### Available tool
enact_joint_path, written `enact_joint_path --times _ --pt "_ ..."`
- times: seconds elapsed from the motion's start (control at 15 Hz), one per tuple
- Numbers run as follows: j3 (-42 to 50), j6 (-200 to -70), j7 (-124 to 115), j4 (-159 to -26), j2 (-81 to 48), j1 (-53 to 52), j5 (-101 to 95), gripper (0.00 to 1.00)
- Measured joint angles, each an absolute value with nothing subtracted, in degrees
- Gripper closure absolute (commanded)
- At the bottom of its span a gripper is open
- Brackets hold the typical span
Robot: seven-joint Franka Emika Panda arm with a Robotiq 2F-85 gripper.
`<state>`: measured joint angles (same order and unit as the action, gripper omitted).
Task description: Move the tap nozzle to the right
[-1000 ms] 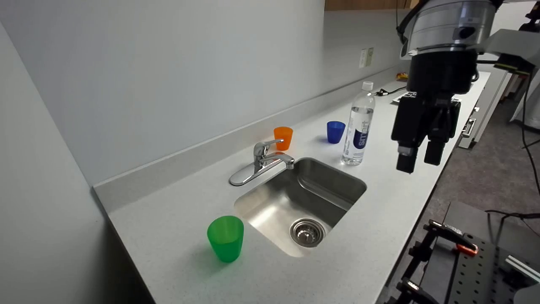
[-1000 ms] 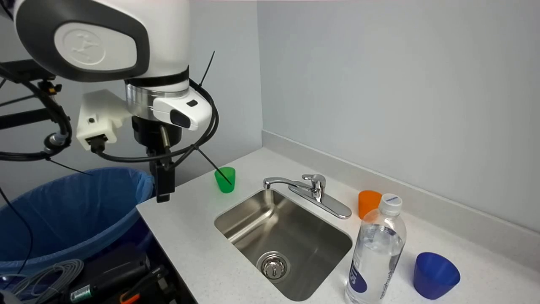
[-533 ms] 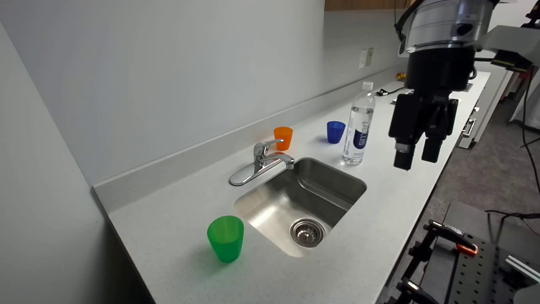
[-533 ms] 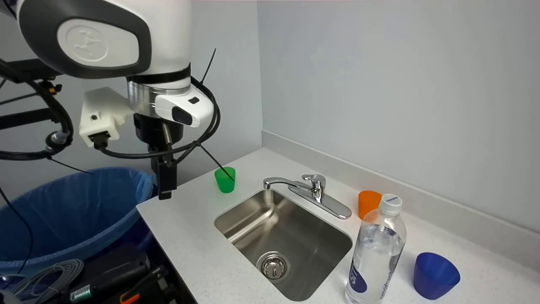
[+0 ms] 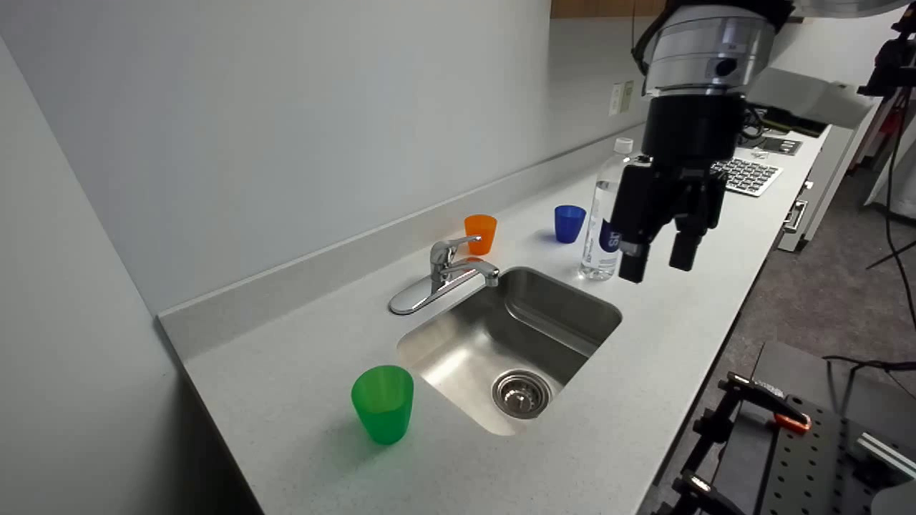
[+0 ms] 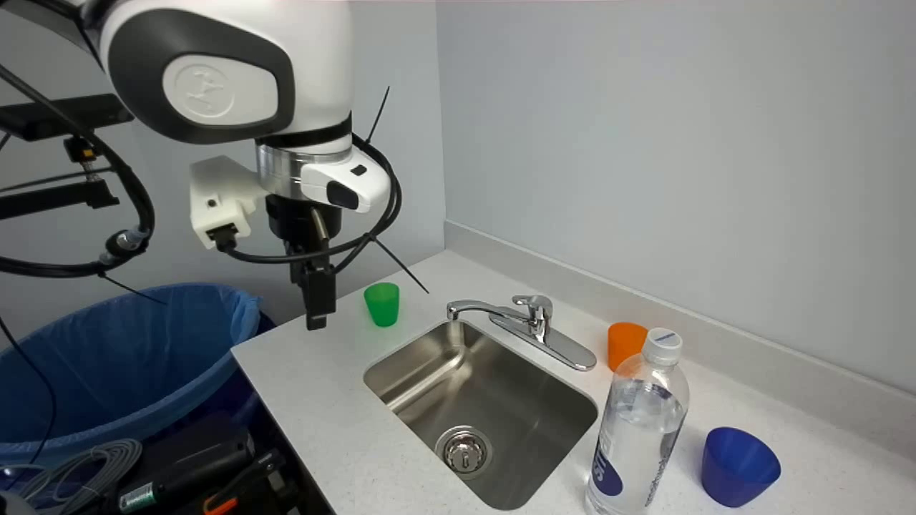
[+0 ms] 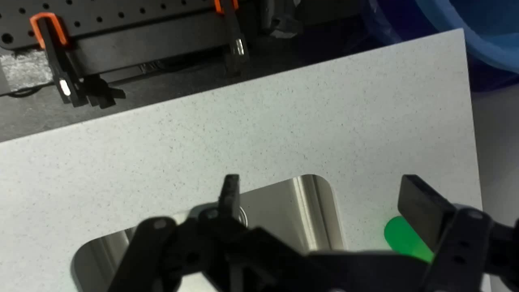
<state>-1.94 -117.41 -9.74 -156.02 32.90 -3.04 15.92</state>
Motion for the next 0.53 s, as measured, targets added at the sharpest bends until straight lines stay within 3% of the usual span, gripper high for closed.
enact_joint_path --times 0.53 --pt "-1.38 -128.01 -9.37 -144.59 15.39 -2.30 15.38 0.00"
